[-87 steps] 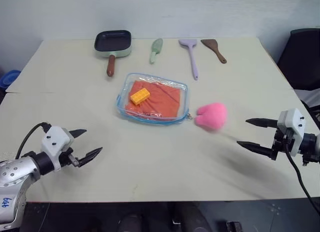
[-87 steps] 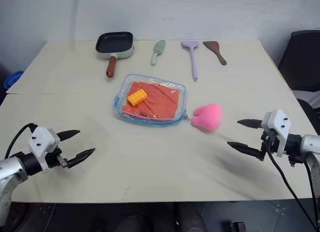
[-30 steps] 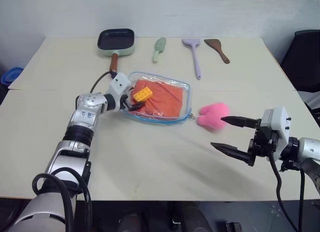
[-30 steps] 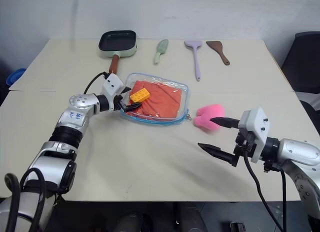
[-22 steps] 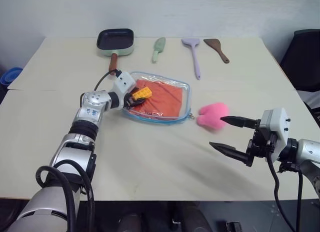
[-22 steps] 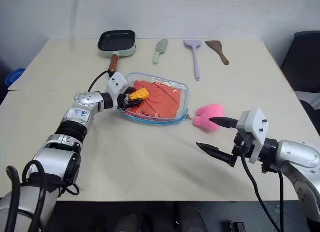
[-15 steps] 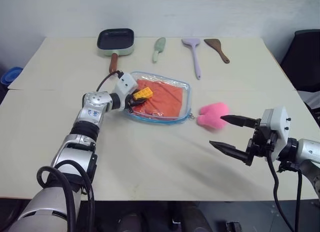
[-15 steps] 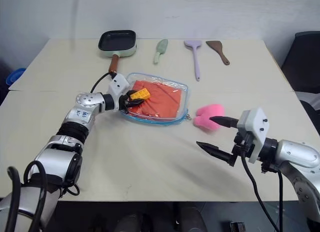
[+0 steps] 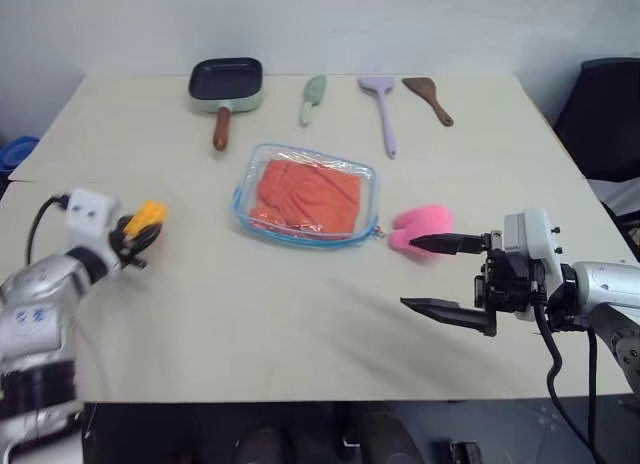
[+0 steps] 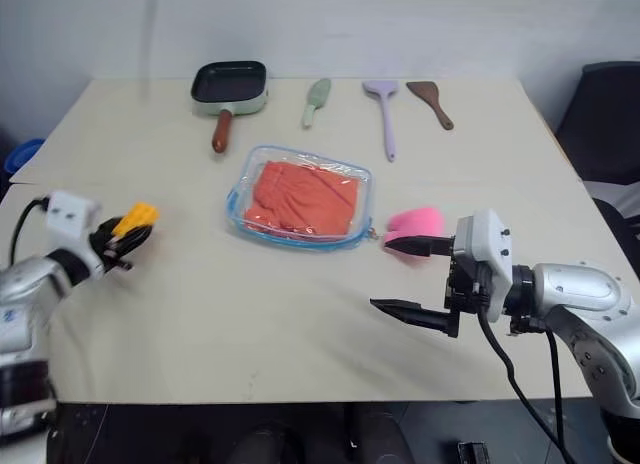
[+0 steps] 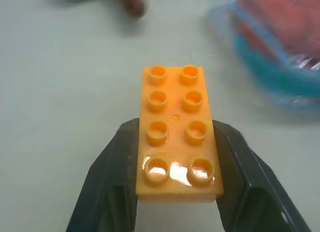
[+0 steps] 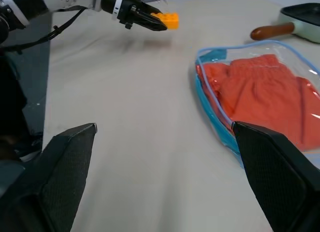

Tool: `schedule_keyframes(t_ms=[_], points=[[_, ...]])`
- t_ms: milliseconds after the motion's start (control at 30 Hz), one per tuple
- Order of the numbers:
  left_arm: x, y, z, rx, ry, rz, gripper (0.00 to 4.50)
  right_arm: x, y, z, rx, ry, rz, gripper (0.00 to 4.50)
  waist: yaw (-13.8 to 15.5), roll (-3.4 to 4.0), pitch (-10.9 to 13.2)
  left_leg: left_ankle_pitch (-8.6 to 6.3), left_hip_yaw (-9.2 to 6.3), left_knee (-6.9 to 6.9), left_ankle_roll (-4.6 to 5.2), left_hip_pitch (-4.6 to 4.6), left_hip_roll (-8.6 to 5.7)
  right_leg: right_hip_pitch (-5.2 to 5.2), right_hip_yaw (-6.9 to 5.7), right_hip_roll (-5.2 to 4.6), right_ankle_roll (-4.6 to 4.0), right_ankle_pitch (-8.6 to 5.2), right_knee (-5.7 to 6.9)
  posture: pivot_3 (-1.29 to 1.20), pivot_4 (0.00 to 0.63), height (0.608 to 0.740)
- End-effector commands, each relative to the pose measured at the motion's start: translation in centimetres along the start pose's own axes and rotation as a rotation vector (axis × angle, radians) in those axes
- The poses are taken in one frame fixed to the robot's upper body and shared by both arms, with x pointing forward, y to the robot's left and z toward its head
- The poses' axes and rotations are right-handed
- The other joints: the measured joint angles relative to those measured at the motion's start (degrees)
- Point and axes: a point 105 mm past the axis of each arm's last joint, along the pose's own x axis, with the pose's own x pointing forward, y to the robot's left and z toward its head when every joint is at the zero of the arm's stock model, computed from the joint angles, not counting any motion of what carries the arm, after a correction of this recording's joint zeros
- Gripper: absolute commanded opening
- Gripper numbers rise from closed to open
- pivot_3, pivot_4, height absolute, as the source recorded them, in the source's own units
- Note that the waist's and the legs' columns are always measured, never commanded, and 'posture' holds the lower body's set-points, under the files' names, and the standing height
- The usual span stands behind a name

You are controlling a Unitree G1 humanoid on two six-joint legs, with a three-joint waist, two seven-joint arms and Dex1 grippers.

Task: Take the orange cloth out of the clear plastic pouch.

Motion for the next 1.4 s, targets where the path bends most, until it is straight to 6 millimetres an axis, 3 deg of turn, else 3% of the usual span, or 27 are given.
schedule_keyframes(t_ms=[33,67,167,367,433,633,700,833,1100,1267,1400], points=[[-3.3,1.5,-0.7,0.027,0.011,0.116,1.55,0.6,-0.2,0.3,-0.02,-0.017,0.054,4.5,0.5,-0.03,0.0,0.0,-0.02,0.0,0.01,0.0,-0.01,0.02,-0.04,-0.03,0.0,0.0,-0.04,0.0,0.15,0.74],[-3.9,1.7,-1.3,0.023,0.027,0.133,1.55,0.8,-0.3,0.3,-0.02,-0.018,0.063,4.5,0.7,-0.04,0.0,-0.01,-0.04,0.0,0.02,0.02,-0.01,0.08,-0.07,-0.06,0.0,0.0,-0.07,0.0,0.15,0.74],[-4.8,2.1,-2.2,0.006,0.046,0.193,2.53,1.3,-0.7,0.1,-0.024,-0.017,0.093,4.5,1.5,-0.11,-0.1,-0.01,-0.1,0.01,0.03,0.01,-0.02,0.18,-0.25,-0.17,0.0,0.0,-0.17,0.0,0.15,0.74],[-5.7,1.7,-1.9,0.0,0.035,0.205,4.34,1.6,-1.3,0.0,-0.025,-0.019,0.11,4.5,1.8,-0.18,-0.1,-0.03,-0.13,-0.02,0.07,-0.04,-0.03,0.18,-0.31,-0.2,0.0,0.0,-0.25,0.0,0.15,0.74],[-6.2,1.0,-1.6,-0.002,0.028,0.165,4.48,1.5,-1.3,0.0,-0.025,-0.018,0.112,4.5,1.7,-0.18,-0.1,-0.03,-0.13,-0.05,0.07,-0.04,-0.03,0.18,-0.31,-0.2,0.0,0.0,-0.27,0.0,0.15,0.74],[-8.5,-5.1,4.5,-0.004,-0.13,-0.255,4.48,1.1,-1.3,-0.1,-0.018,-0.009,0.098,4.5,0.9,-0.22,-0.1,-0.03,-0.21,-0.05,0.06,-0.04,-0.01,0.2,-0.37,-0.21,-0.03,-0.01,-0.25,0.0,0.15,0.74],[-7.8,-6.7,5.7,0.067,-0.118,-0.339,4.48,1.0,-1.3,-0.1,-0.015,-0.005,0.09,4.5,1.0,-0.2,-0.1,-0.02,-0.28,-0.03,0.05,-0.04,-0.05,0.25,-0.42,-0.24,-0.04,-0.02,-0.24,0.0,0.15,0.74],[-3.7,-9.7,6.6,0.424,-0.063,-0.46,4.48,0.7,-1.4,-0.3,-0.022,0.008,0.04,4.5,1.0,-0.15,-0.1,-0.02,-0.31,-0.03,0.05,-0.03,-0.12,0.29,-0.43,-0.27,-0.04,-0.02,-0.28,0.0,0.15,0.74],[4.9,-9.6,6.7,1.039,-0.023,-0.455,4.48,-0.1,-0.5,-0.5,-0.01,0.011,-0.055,4.5,0.5,-0.11,-0.1,-0.01,-0.27,-0.07,0.04,-0.15,-0.1,0.19,-0.43,-0.15,-0.04,-0.02,-0.31,0.0,0.15,0.74],[8.3,-10.5,6.9,1.12,-0.058,-0.466,4.48,-0.6,0.0,-0.8,0.005,0.011,-0.113,4.5,0.4,-0.12,-0.1,-0.01,-0.17,-0.08,0.04,-0.15,-0.06,0.14,-0.34,-0.07,-0.03,-0.02,-0.31,0.0,0.15,0.74],[9.5,-11.6,7.3,1.159,-0.099,-0.497,4.48,-0.7,0.1,-0.9,0.014,0.009,-0.137,4.5,0.8,-0.13,-0.1,-0.01,-0.12,-0.03,0.05,-0.16,-0.04,0.1,-0.33,-0.07,-0.03,-0.02,-0.25,0.0,0.15,0.74]])
